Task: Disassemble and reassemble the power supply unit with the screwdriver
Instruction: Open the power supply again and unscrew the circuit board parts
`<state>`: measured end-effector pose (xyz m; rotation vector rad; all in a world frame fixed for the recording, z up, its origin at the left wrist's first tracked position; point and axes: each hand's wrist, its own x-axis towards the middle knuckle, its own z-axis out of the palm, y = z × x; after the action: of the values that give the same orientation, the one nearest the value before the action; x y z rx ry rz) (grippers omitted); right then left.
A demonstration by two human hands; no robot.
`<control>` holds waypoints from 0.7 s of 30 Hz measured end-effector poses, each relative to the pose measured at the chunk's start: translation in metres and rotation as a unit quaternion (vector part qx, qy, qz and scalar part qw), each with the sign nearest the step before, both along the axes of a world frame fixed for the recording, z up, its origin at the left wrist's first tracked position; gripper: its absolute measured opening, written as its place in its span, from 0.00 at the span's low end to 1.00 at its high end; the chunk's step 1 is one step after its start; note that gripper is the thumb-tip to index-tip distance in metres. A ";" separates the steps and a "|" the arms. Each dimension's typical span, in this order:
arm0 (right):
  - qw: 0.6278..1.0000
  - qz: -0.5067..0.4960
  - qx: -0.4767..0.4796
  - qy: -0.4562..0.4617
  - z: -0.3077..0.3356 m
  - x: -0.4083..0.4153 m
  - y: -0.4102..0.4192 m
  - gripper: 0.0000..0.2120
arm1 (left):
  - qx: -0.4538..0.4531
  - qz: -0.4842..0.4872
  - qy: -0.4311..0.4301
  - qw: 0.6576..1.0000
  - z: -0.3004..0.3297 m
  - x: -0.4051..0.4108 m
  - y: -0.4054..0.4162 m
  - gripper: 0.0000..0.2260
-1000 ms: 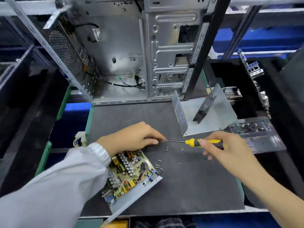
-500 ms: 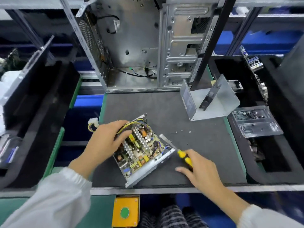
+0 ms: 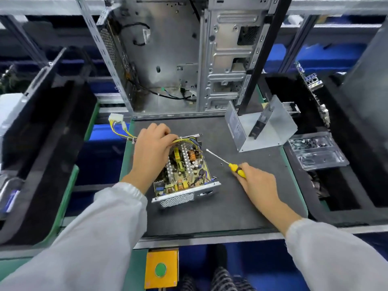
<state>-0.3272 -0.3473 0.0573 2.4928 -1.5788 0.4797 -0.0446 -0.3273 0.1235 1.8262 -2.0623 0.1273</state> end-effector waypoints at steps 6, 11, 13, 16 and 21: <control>0.998 -0.009 0.061 -0.034 -0.001 0.003 -0.027 0.12 | -0.005 -0.024 0.092 0.995 0.007 0.013 0.038 0.12; 0.991 0.015 0.136 -0.010 0.004 0.000 -0.026 0.16 | 0.115 -0.177 0.069 0.975 -0.002 -0.016 0.078 0.20; 0.988 0.068 0.098 -0.100 0.018 0.008 -0.016 0.17 | 0.154 -0.192 0.039 0.968 -0.009 -0.019 0.075 0.18; 0.898 0.196 0.325 -0.220 0.042 0.023 0.006 0.21 | 0.185 -0.192 0.062 0.962 -0.009 -0.017 0.068 0.16; 0.847 0.169 0.430 -0.265 0.059 0.040 0.016 0.15 | 0.216 -0.158 0.112 0.957 0.009 -0.018 0.067 0.13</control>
<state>-0.2874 -0.3317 0.1165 3.6128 -1.8162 0.6545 -0.0629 -0.2602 0.1324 1.6032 -2.3050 -0.6339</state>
